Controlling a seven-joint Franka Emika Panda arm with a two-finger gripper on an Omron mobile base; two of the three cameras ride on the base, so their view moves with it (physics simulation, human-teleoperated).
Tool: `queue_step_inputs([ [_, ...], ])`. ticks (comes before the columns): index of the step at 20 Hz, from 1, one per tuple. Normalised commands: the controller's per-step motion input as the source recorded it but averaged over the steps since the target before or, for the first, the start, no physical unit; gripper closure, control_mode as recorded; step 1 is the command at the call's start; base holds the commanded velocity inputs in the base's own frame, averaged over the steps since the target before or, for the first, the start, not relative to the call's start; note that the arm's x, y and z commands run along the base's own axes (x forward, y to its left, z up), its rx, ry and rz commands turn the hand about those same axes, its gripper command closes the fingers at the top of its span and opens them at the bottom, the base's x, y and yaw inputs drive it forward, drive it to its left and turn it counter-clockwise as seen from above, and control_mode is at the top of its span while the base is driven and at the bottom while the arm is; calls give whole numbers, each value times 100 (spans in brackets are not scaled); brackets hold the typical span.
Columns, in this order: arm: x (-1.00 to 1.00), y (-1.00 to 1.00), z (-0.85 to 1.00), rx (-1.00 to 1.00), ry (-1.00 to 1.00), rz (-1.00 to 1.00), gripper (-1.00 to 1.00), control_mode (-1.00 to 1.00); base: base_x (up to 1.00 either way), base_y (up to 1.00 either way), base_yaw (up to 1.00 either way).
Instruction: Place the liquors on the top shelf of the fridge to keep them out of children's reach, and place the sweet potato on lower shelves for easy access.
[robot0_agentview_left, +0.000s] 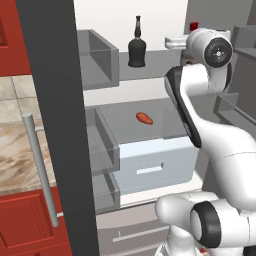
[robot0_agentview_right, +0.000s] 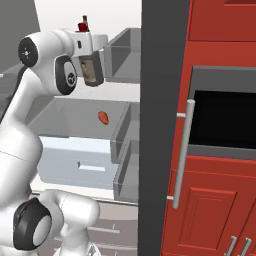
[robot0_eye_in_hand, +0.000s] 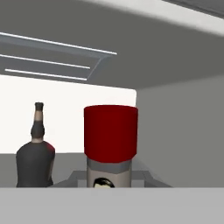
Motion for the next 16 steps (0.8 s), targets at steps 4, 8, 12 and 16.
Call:
queue_step_inputs([
  [4, 40, 0, -4, 1, 0, 0, 100, -100, 0, 0, 0],
  [8, 43, 0, -2, 2, 0, 0, 100, -100, 0, 0, 0],
  [12, 50, 0, -8, 1, 0, 0, 100, -100, 0, 0, 0],
  [16, 54, 0, -13, 0, 0, 0, 100, -100, 0, 0, 0],
])
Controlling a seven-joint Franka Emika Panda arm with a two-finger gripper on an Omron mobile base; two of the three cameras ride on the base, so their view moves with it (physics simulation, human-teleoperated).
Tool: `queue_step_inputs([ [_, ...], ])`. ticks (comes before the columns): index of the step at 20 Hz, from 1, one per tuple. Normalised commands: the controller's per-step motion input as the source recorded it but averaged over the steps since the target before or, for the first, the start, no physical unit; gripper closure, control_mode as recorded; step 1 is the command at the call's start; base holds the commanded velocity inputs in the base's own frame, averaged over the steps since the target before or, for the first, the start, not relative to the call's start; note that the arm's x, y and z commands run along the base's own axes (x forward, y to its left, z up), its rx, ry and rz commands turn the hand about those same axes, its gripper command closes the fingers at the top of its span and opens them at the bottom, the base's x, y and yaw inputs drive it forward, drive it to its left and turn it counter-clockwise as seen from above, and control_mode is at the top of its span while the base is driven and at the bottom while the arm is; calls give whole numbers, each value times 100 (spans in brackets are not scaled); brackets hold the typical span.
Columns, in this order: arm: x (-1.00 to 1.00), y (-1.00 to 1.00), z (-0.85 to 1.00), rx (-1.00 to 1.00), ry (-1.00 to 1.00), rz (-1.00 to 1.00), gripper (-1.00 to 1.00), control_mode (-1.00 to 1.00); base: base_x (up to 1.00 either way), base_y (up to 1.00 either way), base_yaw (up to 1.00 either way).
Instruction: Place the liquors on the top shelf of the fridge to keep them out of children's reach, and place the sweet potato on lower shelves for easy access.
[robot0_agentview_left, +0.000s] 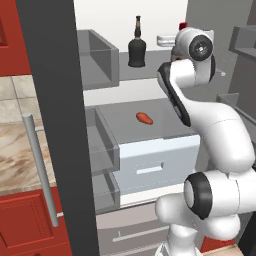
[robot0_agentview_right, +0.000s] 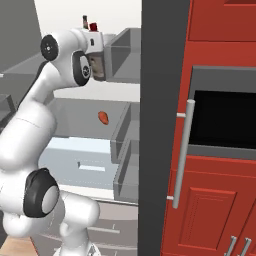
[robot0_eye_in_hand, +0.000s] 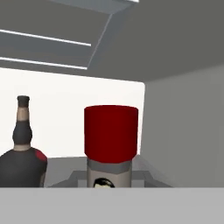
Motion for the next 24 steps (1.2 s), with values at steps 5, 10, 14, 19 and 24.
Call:
queue_step_inputs([
  [5, 55, -1, -18, 2, 0, 0, 100, -100, 0, 0, 0],
  [10, 62, -10, -2, 3, -1, 0, 100, -100, 0, 0, 0],
  [14, 58, -11, 0, 4, -5, 0, 100, -100, 0, 0, 0],
  [19, 50, -1, 0, 0, -9, 0, 100, -100, 0, 0, 0],
  [24, 48, 0, 0, 0, -11, 0, 100, -100, 0, 0, 0],
])
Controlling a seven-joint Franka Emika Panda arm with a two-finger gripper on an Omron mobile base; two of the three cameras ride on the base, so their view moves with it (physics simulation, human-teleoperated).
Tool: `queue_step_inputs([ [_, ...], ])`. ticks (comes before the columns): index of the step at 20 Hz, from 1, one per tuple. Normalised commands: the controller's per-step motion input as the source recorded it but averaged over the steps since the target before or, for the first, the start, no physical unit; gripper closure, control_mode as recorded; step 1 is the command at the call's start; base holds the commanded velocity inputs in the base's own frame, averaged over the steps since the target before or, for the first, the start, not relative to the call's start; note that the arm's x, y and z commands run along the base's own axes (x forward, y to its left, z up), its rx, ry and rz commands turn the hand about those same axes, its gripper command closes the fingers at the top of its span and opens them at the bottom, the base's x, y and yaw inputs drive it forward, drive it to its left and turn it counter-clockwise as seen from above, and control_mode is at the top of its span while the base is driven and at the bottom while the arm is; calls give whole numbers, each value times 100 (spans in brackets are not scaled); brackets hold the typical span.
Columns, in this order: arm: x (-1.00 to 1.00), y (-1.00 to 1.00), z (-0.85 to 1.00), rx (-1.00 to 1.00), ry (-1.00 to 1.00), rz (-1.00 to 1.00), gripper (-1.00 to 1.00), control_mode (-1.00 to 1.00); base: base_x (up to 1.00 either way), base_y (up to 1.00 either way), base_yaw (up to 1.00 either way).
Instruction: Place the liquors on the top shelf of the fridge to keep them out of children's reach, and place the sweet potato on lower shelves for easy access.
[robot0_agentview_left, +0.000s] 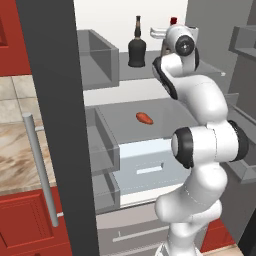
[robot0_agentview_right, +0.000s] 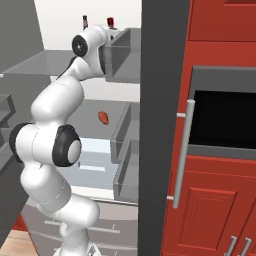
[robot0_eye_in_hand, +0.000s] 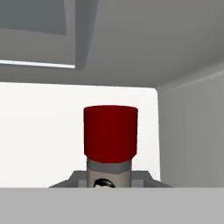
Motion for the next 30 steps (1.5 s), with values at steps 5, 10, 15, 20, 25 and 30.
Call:
queue_step_inputs([
  [5, 37, 0, 0, 0, -4, 0, -100, -100, 0, 0, 0],
  [10, 10, 0, 0, 0, 0, 0, -100, -100, 0, 0, 0],
  [15, 0, 0, 0, -3, 0, 0, -100, -100, 0, 0, 0],
  [20, -25, 1, 0, -6, 0, 0, -100, -100, 0, 0, 0],
  [25, -70, 26, -1, -7, 6, 0, -100, -100, 0, 0, 0],
  [30, -96, 27, -4, -4, 3, 0, -100, -100, 0, 0, 0],
])
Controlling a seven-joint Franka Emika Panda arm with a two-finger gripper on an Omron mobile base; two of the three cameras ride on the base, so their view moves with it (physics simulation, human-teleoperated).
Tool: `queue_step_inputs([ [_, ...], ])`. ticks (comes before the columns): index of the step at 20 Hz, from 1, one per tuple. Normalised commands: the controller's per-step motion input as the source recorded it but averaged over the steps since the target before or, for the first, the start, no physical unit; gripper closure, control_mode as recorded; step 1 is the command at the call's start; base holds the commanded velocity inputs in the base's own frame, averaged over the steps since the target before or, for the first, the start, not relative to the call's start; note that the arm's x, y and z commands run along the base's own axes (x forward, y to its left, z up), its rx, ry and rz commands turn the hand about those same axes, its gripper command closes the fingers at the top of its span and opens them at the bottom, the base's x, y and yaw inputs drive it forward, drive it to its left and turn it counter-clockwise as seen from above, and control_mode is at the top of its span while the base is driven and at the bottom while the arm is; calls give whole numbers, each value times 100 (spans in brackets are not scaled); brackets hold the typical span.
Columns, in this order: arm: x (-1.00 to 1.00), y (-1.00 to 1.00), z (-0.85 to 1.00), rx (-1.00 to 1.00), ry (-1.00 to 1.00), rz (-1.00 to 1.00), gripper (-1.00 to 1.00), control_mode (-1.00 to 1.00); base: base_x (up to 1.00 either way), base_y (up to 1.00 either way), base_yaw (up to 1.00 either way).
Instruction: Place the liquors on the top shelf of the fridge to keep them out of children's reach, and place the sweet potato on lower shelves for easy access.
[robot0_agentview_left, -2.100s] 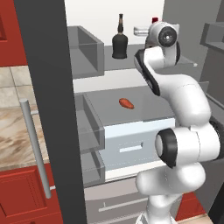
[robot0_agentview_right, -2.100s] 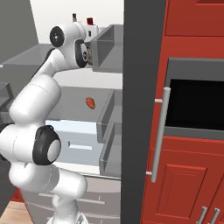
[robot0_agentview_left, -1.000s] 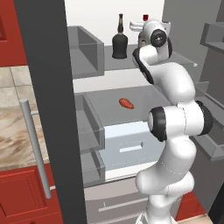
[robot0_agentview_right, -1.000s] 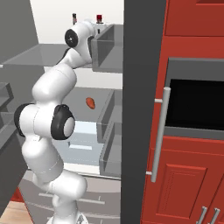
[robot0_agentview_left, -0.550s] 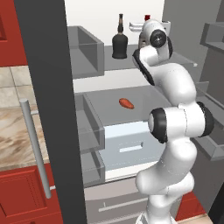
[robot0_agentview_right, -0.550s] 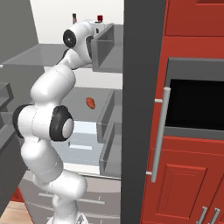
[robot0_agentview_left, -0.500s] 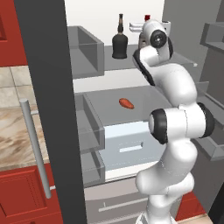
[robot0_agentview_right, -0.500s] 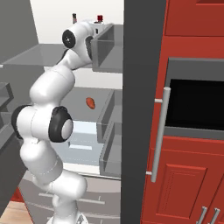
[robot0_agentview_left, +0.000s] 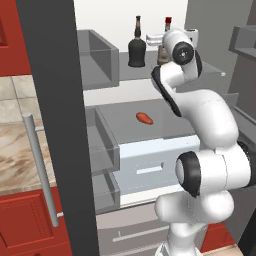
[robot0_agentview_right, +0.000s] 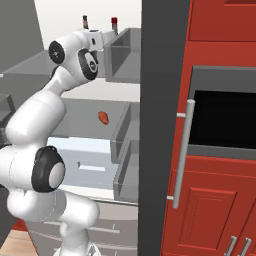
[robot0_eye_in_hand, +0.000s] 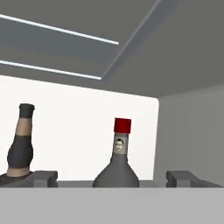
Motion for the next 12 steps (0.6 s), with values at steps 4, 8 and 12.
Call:
queue_step_inputs([
  [4, -100, 0, -2, 0, 0, 0, -100, -100, 0, 0, 0],
  [8, -100, 0, -13, 0, 4, 0, -100, -100, 0, 0, 0],
  [12, -100, 0, -18, 0, 9, 0, -100, -100, 0, 0, 0],
])
